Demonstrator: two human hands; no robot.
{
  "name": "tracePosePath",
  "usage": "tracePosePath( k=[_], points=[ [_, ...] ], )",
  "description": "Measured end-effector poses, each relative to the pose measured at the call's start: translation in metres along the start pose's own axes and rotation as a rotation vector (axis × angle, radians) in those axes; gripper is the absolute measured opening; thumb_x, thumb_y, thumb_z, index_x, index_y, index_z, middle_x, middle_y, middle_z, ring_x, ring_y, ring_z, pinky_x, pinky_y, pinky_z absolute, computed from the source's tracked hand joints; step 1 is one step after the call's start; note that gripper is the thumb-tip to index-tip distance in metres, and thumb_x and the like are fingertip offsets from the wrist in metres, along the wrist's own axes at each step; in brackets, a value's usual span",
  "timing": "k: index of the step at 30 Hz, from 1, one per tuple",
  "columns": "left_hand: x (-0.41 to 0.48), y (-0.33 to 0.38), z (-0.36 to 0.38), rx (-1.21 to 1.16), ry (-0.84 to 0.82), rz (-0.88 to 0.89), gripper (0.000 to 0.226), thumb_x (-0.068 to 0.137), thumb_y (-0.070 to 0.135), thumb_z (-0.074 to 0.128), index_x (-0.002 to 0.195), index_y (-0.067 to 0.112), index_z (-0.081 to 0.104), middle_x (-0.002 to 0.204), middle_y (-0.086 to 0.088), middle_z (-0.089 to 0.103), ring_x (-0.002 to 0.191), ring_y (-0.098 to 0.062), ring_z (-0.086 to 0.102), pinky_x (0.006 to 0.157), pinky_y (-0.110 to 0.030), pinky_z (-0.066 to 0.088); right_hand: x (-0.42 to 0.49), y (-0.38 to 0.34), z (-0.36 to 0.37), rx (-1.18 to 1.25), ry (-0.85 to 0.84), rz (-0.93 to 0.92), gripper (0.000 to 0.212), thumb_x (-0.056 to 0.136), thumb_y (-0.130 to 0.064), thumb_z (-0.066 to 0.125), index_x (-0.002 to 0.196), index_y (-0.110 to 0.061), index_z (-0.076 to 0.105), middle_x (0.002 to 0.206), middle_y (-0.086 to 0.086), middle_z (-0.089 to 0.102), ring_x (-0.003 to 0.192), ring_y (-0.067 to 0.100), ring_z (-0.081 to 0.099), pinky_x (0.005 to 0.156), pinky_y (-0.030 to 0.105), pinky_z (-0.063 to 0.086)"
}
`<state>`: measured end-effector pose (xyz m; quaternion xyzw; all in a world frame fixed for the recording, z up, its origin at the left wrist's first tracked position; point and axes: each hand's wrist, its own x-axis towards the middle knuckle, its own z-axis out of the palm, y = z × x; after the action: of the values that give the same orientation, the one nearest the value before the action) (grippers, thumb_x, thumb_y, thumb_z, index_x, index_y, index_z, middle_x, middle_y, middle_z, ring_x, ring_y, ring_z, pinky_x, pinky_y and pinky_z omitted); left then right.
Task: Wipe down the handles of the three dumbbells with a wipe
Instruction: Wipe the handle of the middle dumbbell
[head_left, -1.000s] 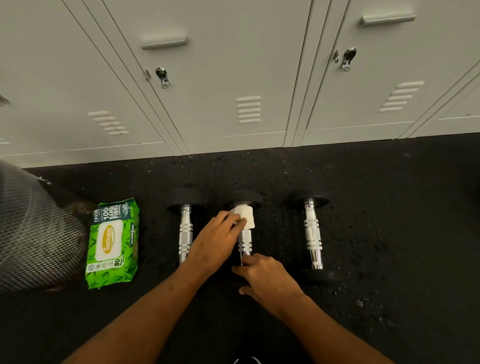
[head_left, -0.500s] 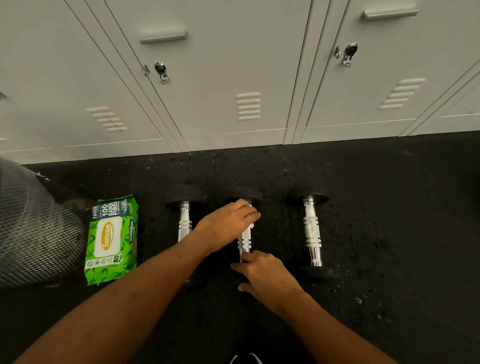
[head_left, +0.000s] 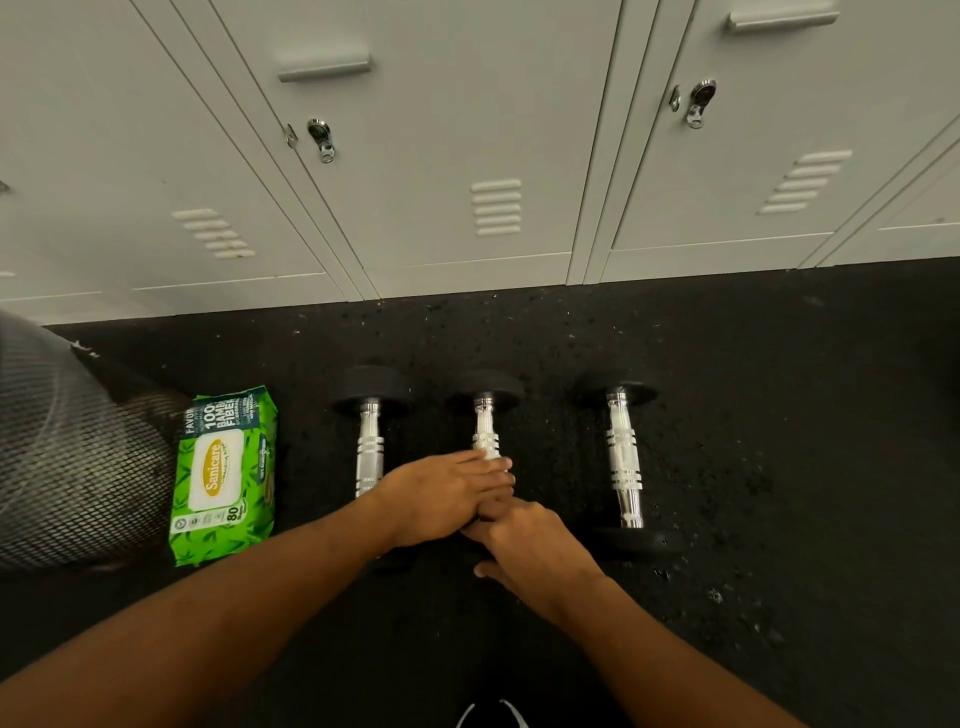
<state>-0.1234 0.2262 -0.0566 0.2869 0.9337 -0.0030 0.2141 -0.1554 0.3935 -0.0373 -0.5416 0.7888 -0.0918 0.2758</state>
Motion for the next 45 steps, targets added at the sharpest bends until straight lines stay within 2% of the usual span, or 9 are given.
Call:
tracePosePath(
  k=[4,9,17,24,29,32,38,42,45],
  points=[
    [-0.006,-0.002,0.001,-0.029,0.019,0.032,0.051,0.1,0.021,0.042,0.149,0.017,0.031,0.161,-0.001,0.023,0.15,-0.013,0.006,0.122,-0.033,0.009,0.0,0.001,0.002,0.007,0.008,0.013,0.049,0.089,-0.025,0.065,0.136,-0.019,0.051,0.135,0.003,0.049,0.122,0.025,0.047,0.096,0.041,0.047],
    [-0.007,-0.005,-0.008,0.102,-0.024,0.165,0.039,0.099,0.02,0.042,0.134,0.008,0.053,0.161,-0.008,0.021,0.151,-0.022,0.001,0.123,-0.041,0.009,0.0,-0.002,0.002,-0.005,-0.01,0.026,0.05,0.092,-0.026,0.061,0.139,-0.019,0.047,0.139,0.003,0.047,0.124,0.026,0.046,0.098,0.042,0.045],
    [0.008,-0.021,-0.02,0.178,-0.106,0.098,0.05,0.102,0.02,0.036,0.15,0.011,0.029,0.159,-0.009,0.025,0.149,-0.02,0.013,0.121,-0.036,0.006,0.0,-0.004,0.003,-0.018,-0.002,0.036,0.048,0.093,-0.028,0.06,0.138,-0.018,0.047,0.135,0.008,0.048,0.12,0.025,0.048,0.094,0.038,0.047],
    [0.038,-0.028,-0.035,0.437,-0.126,-0.056,0.047,0.102,0.021,0.036,0.147,0.005,0.033,0.154,-0.016,0.033,0.146,-0.029,0.024,0.121,-0.041,0.014,-0.001,-0.002,0.001,-0.019,-0.04,0.024,0.052,0.095,-0.029,0.058,0.143,-0.019,0.041,0.137,0.008,0.046,0.123,0.026,0.045,0.095,0.04,0.046],
    [0.029,-0.012,-0.024,0.276,-0.077,-0.005,0.043,0.097,0.02,0.049,0.139,0.01,0.045,0.148,-0.013,0.043,0.142,-0.026,0.032,0.12,-0.041,0.022,-0.001,-0.002,0.001,-0.025,-0.028,0.009,0.05,0.094,-0.027,0.06,0.141,-0.017,0.044,0.136,0.007,0.047,0.119,0.025,0.047,0.093,0.039,0.047],
    [0.02,-0.003,-0.015,0.125,-0.11,0.072,0.042,0.097,0.02,0.049,0.139,0.013,0.046,0.148,-0.008,0.044,0.143,-0.022,0.03,0.121,-0.038,0.018,-0.003,0.0,0.003,-0.024,-0.006,-0.019,0.048,0.093,-0.026,0.06,0.139,-0.016,0.046,0.136,0.005,0.048,0.118,0.024,0.048,0.092,0.039,0.047],
    [0.016,-0.013,-0.017,0.108,-0.105,0.189,0.046,0.095,0.017,0.051,0.14,0.014,0.046,0.149,-0.004,0.045,0.144,-0.018,0.03,0.122,-0.036,0.014,-0.007,-0.001,0.006,-0.008,0.034,-0.018,0.049,0.095,-0.025,0.057,0.141,-0.015,0.042,0.139,0.007,0.046,0.122,0.023,0.047,0.093,0.037,0.048],
    [0.026,-0.024,-0.026,0.265,-0.079,0.166,0.039,0.096,0.017,0.051,0.135,0.017,0.051,0.141,-0.003,0.052,0.14,-0.021,0.037,0.12,-0.04,0.02,-0.006,-0.007,0.008,-0.027,0.021,0.006,0.05,0.097,-0.025,0.054,0.143,-0.014,0.038,0.137,0.011,0.046,0.121,0.025,0.046,0.093,0.039,0.047],
    [0.038,-0.032,-0.034,0.397,-0.12,0.059,0.04,0.101,0.02,0.042,0.14,0.014,0.045,0.147,-0.007,0.047,0.147,-0.026,0.023,0.121,-0.043,0.011,-0.005,-0.005,0.009,-0.043,0.015,0.007,0.052,0.098,-0.025,0.052,0.146,-0.015,0.034,0.14,0.011,0.045,0.123,0.027,0.044,0.093,0.039,0.046]
  ],
)
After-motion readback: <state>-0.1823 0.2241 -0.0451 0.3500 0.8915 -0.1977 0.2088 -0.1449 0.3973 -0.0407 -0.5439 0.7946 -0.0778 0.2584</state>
